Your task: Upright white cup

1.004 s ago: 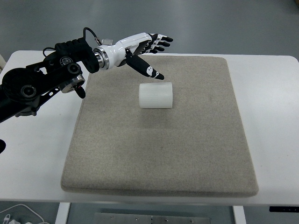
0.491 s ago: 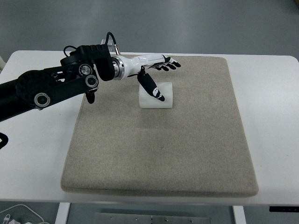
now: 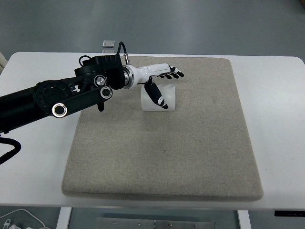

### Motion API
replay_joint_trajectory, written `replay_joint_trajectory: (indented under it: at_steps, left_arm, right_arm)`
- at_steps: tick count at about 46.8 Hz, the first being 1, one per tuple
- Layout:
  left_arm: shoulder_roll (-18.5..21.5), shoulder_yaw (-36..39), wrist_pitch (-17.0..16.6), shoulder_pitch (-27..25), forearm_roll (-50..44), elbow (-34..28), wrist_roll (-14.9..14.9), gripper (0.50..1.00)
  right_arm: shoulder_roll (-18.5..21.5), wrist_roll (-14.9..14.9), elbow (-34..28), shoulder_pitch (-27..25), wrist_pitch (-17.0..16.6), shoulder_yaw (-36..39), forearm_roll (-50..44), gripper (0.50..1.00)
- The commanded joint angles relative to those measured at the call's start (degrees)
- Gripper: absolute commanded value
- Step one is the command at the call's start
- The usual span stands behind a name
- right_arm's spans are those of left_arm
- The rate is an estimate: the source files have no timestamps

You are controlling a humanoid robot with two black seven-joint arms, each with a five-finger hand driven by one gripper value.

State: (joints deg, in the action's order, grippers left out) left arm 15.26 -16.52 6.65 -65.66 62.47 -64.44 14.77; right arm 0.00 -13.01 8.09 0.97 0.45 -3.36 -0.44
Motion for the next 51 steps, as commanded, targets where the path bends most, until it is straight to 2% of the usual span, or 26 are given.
replay_joint_trajectory:
  at_steps: [1,20,27,31,37,41,44,51]
  left_arm:
    - [-0.8,0.0,-0.1,0.1,0.4,1.0,0.0,0.992]
    - [-1.8,2.8,-0.1,0.3,0.7,2.3,0.0,0.992]
    - [-2.0,2.8,-0.1,0.3,1.0,2.7,0.0,0.971]
    - [-2.0,2.8,-0.1,0.3,1.5,2.7,-0.1,0.919]
    - [-2.0,2.8,-0.1,0.4,2.6,2.7,-0.1,0.808]
    - [-2.0,2.8,-0.1,0.4,3.3,2.7,-0.1,0.767]
    - [-2.1,2.8,-0.2,0.4,3.4,2.7,-0.2,0.686]
    - [-2.1,2.3,-0.3,0.3,3.3,2.7,-0.4,0.557]
  right_arm:
    - [0.0,0.0,0.0,0.0,0.0,0.0,0.0,0.930]
    - [0.0,0.0,0.0,0.0,0.0,0.0,0.0,0.930]
    - [0.0,0.0,0.0,0.0,0.0,0.0,0.0,0.930]
    - [0.0,0.0,0.0,0.0,0.1,-0.1,0.0,0.930]
    - [0.0,0.0,0.0,0.0,0.0,0.0,0.0,0.930]
    - [0.0,0.0,0.0,0.0,0.0,-0.1,0.0,0.930]
    - [0.0,0.0,0.0,0.0,0.0,0.0,0.0,0.930]
    - [0.0,0.0,0.0,0.0,0.0,-0.1,0.0,0.930]
